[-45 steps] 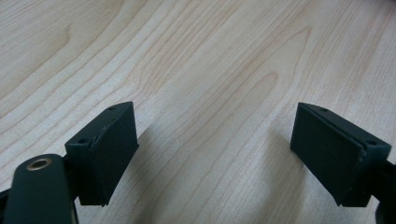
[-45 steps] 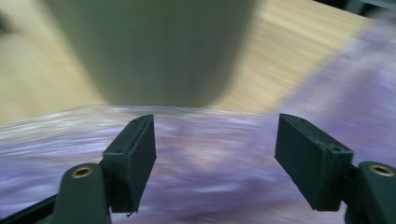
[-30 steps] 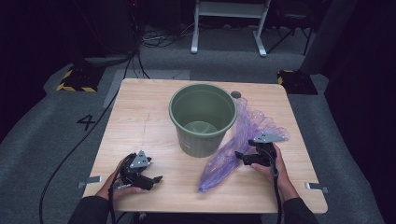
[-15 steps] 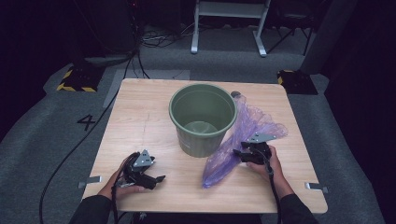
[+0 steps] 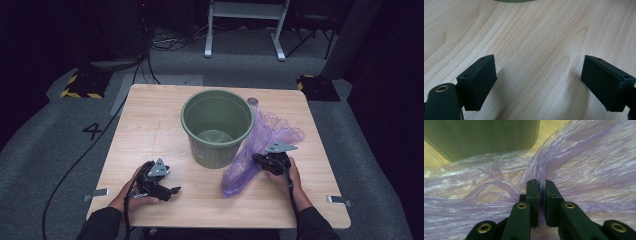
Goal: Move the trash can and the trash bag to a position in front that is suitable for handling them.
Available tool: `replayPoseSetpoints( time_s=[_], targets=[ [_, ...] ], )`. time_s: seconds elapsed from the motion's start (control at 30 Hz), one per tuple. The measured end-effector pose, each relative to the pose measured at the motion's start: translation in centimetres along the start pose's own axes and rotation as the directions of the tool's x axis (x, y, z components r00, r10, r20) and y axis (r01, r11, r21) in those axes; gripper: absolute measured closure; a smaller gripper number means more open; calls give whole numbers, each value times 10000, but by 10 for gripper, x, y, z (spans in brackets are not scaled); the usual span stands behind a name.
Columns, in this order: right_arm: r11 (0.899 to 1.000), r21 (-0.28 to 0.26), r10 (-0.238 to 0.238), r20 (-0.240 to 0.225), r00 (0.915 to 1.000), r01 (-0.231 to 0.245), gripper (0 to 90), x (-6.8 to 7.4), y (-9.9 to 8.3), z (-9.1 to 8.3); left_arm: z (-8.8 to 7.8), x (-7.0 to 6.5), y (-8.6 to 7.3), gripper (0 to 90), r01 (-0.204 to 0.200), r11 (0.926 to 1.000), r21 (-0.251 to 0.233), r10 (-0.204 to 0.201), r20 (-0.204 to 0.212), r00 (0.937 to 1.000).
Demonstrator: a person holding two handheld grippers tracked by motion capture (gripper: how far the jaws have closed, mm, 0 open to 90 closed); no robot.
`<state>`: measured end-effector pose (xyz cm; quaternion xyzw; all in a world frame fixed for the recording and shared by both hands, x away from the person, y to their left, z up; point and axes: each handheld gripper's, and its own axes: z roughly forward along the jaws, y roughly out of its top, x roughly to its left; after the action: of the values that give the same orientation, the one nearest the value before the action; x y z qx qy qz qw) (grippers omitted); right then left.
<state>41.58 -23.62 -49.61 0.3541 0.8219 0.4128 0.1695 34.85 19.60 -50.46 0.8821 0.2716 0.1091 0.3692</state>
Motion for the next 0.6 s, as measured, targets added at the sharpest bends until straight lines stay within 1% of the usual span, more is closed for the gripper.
replayPoseSetpoints(
  time_s=[0.03, 0.1, 0.13, 0.2, 0.33, 0.47, 0.6],
  targets=[
    [10000, 0, 0, 0, 10000, 0, 869, 0, 0, 0, 0, 0, 0, 126, -1, 10000, 1, 1, 0, 10000],
    [9995, -298, 102, 37, 9999, -101, 884, -1, 0, -7, 0, 0, 0, 126, 2, 10000, 0, -2, -3, 10000],
    [9995, -298, 102, 37, 9999, -101, 884, -1, 0, -7, 0, 0, 0, 127, 2, 10000, 0, -2, -3, 10000],
    [9986, -485, 194, -44, 9998, -196, 889, -3, 1, -11, 0, 0, 0, 127, 9, 10000, 1, -9, -14, 10000],
    [9961, -838, 255, -30, 9997, -257, 896, -3, 3, -19, -1, -1, -1, 128, 15, 10000, 19, -15, -28, 10000],
    [9945, -996, 319, -49, 9995, -322, 898, -4, 3, -23, -1, -1, -1, 127, -3, 10000, 13, 3, -14, 10000],
    [9906, -1283, 470, 21, 9989, -463, 900, -7, 4, -29, -2, -1, -1, 127, -37, 10000, 11, 36, 30, 10000]
  ],
)
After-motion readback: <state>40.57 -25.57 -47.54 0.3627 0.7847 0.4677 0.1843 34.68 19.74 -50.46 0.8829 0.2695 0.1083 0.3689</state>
